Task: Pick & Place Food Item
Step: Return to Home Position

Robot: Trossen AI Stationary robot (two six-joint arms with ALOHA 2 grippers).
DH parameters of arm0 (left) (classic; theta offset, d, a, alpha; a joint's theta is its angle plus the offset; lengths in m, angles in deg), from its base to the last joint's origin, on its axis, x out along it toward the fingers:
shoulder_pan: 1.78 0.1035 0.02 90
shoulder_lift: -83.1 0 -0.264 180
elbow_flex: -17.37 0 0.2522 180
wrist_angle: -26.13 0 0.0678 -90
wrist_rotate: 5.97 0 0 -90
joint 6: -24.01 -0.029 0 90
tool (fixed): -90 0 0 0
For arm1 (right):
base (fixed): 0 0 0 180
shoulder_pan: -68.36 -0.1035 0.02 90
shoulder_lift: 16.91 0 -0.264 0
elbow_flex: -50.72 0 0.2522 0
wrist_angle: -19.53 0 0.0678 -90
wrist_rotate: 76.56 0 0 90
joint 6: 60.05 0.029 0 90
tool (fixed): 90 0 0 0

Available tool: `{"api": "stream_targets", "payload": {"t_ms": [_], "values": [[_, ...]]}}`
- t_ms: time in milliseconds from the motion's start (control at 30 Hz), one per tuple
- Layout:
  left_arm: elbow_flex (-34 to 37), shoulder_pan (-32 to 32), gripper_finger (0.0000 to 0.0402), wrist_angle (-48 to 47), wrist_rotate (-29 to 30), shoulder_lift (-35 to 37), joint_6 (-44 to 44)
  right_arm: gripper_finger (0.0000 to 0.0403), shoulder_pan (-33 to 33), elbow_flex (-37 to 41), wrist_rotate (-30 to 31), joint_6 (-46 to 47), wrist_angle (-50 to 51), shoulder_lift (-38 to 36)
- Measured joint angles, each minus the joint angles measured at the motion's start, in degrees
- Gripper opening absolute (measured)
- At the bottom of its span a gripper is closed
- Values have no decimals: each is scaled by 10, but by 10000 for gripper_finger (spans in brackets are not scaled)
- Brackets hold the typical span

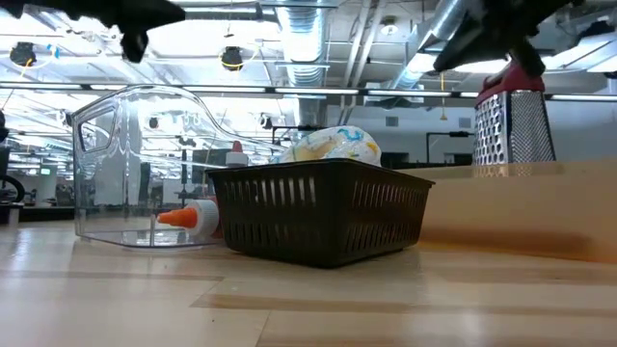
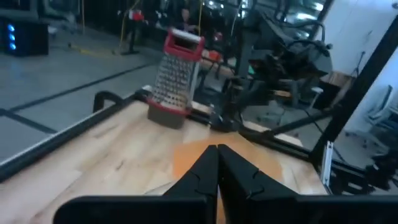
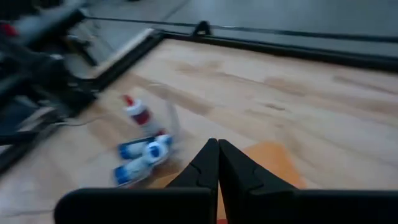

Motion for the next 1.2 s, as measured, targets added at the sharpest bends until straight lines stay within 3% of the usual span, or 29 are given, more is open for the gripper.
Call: {"api": "stream_targets", "payload": {"t_ms": [200, 500, 633, 733, 900, 967, 1067, 1200], "values": [[87, -13, 0, -3, -20, 96, -15, 0, -58, 20, -2, 7, -62, -37], [213, -49, 0, -5, -4, 257, -76, 0, -59, 20, -5, 42, -122, -2], [253, -54, 0, 40, -4, 252, -93, 0, -59, 20, -16, 56, -145, 24], [288, -55, 0, 102, -5, 248, -98, 0, -59, 20, -56, 81, -148, 49], [290, -55, 0, 106, 20, 244, -101, 0, -56, 20, -110, 108, -188, 87], [289, -55, 2, 105, 14, 232, -60, 0, -51, 20, -131, 103, -210, 101], [289, -55, 4, 107, 7, 214, 11, 0, -31, 20, -173, 61, -281, 132], [290, -55, 2, 120, 8, 191, 30, 0, 22, 20, -270, -55, -423, 191]]}}
